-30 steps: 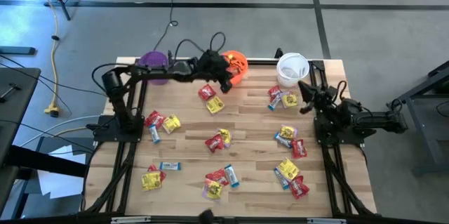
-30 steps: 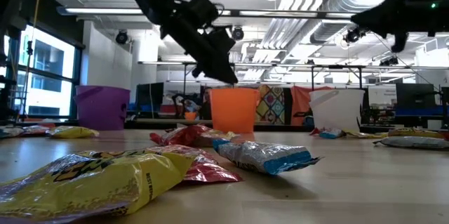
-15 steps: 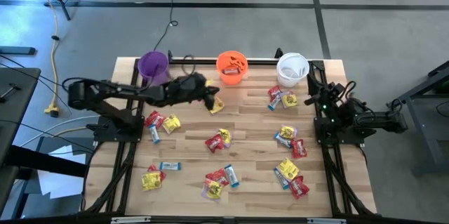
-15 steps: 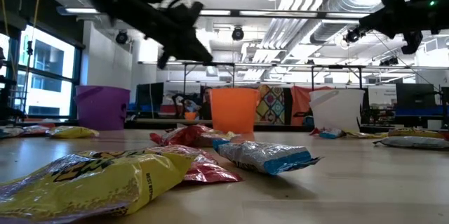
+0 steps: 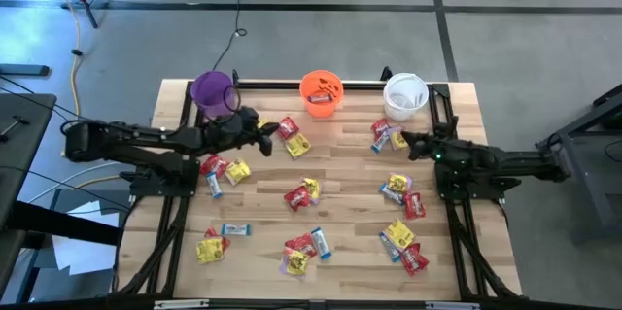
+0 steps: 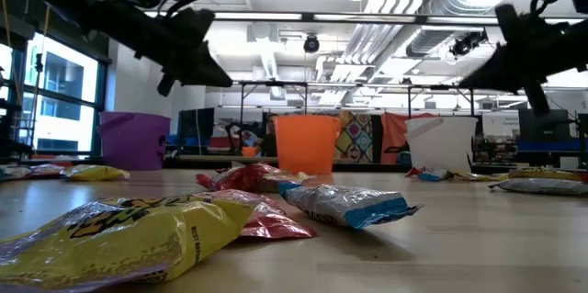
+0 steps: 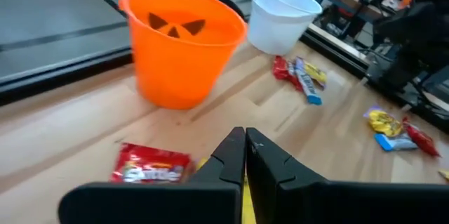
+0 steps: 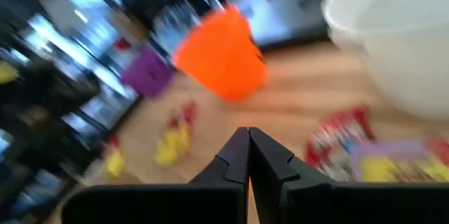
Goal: Organize candy in baskets
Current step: Put the yellow candy into the white bucket
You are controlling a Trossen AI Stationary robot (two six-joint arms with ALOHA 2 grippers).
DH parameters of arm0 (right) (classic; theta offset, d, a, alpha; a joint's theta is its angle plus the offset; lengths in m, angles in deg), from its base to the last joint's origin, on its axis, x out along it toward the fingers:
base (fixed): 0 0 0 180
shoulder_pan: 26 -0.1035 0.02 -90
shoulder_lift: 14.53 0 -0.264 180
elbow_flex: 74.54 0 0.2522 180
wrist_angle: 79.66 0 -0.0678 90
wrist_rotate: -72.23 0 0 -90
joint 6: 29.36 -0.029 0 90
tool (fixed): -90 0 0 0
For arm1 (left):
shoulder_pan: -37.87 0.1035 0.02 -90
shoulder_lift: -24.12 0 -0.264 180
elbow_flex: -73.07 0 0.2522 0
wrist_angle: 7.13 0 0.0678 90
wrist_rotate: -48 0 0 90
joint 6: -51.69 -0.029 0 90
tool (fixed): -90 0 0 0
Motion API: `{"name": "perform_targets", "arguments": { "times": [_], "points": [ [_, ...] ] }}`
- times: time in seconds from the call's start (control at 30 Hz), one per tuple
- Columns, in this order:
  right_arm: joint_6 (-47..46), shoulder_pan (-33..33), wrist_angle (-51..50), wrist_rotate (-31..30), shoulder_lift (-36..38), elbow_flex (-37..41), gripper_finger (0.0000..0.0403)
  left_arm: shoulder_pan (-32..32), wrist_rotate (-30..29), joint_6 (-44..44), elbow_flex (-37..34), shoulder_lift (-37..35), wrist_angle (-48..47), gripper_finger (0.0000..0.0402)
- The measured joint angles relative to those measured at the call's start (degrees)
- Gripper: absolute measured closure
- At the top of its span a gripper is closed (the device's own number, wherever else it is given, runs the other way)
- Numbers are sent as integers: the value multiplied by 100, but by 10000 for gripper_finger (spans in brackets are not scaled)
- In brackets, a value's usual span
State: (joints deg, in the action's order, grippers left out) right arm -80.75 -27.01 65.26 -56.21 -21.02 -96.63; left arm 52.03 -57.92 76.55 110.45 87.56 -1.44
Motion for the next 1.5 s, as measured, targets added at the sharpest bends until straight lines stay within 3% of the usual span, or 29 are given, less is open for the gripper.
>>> {"name": "perform_targets", "arguments": {
  "times": [0.13, 0.37, 0.57, 0.97, 1.2, 1.5],
  "points": [
    [-584, 84, -923, 325, -654, -536, 375, 238, 113, -157, -219, -365, -20, 401],
    [-1286, 652, -1848, 1196, -2123, -1244, 283, 653, 638, -327, -343, -719, -25, 401],
    [-844, 1359, -2009, 1861, -3412, -1747, 240, 940, 923, -654, -343, -726, -29, 401],
    [997, 2847, -2197, 2921, -5992, -2823, 233, 1432, 1873, -814, -343, -726, -32, 401],
    [1277, 3062, -1958, 3318, -6847, -2956, 233, 1588, 2398, -941, -342, -726, -32, 401],
    [1397, 3069, -1967, 3221, -7620, -2961, 233, 1812, 2791, -1003, -343, -726, -34, 401]
  ]
}}
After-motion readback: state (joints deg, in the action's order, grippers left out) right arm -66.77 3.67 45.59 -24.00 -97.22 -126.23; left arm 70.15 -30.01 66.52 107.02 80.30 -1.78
